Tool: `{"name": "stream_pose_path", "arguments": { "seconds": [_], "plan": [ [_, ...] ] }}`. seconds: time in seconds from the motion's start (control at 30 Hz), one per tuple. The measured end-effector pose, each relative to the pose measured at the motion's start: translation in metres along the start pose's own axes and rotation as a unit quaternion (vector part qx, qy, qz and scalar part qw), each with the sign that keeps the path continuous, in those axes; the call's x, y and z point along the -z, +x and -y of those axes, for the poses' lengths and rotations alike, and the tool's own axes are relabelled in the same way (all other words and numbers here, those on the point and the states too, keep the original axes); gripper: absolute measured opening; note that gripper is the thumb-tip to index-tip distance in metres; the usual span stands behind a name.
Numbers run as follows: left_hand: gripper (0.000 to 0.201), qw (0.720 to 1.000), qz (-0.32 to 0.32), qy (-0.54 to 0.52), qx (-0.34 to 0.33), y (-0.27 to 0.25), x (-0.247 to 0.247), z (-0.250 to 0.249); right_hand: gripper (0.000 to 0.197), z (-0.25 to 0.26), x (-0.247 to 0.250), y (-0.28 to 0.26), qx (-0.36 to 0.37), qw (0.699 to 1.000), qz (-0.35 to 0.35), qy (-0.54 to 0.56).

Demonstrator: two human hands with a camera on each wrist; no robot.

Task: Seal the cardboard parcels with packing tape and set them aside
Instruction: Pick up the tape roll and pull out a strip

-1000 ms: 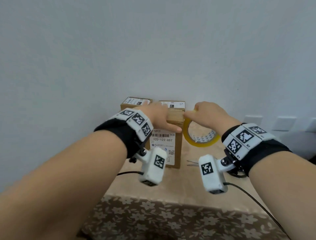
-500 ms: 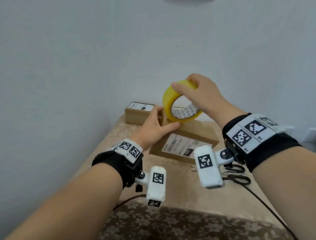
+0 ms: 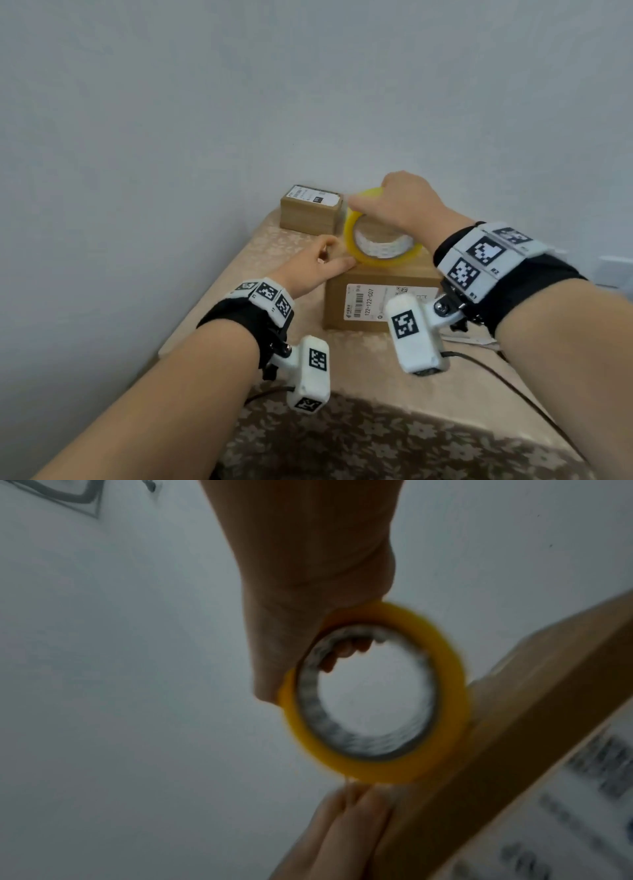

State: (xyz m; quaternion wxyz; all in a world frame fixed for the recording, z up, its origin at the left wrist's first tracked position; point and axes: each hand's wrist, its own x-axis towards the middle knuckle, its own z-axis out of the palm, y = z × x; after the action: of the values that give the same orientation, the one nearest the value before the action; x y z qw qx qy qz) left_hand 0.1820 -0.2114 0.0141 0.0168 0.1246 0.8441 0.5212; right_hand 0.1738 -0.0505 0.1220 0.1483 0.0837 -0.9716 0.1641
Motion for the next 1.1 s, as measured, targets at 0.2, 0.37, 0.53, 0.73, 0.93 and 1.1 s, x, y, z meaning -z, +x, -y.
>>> {"name": "stream_pose_path", "arguments": {
  "seconds": [0.2,0.37,0.53,0.73,0.93,1.1],
  "plan": [
    [0.056,0.996,0.026,0.089,-0.016,0.000,-0.001,-0.003,0.055,-0.033,0.020,-0.007,-0.012,0.992,0.027,-0.119],
    [0.073,0.907,0.037,0.417,-0.042,0.002,0.000,-0.014,0.060,-0.053,0.019,-0.014,-0.029,0.997,0.022,0.071],
    [0.101,0.839,0.051,0.540,-0.049,0.012,-0.030,-0.036,0.058,-0.048,0.010,-0.009,0.001,0.998,0.010,0.058],
    [0.092,0.835,0.037,0.542,-0.089,0.023,-0.035,-0.032,0.046,-0.044,0.008,0.001,-0.016,0.998,0.003,0.054],
    [0.072,0.845,0.068,0.522,-0.096,0.023,-0.021,-0.035,0.042,-0.037,0.008,0.003,-0.014,0.994,-0.014,0.107],
    [0.073,0.853,0.081,0.510,-0.073,0.025,-0.021,-0.037,0.037,-0.060,0.034,0.004,-0.015,0.999,0.031,-0.040]
  ]
}}
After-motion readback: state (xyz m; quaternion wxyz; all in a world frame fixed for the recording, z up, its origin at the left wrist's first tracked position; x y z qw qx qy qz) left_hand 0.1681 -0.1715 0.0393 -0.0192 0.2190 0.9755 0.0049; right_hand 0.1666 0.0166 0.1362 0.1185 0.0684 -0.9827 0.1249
